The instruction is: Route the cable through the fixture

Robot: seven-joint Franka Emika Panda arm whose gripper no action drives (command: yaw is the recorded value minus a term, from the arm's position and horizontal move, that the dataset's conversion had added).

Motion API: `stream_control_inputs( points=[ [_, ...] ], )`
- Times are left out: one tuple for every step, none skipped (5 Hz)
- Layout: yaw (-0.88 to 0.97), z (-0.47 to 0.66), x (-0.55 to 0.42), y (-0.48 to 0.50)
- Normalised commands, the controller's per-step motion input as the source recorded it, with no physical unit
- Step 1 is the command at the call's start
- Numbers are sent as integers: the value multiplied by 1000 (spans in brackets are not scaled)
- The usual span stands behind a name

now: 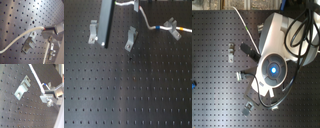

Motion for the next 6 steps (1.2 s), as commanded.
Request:
stream_control_inputs(
  points=[
    [0, 536, -96, -150],
    [-320, 288, -399, -413],
    [-31, 110, -478, -384],
    [325, 57, -472, -76],
    [0, -1, 25, 37],
    [34, 422, 68, 86]
  ],
)
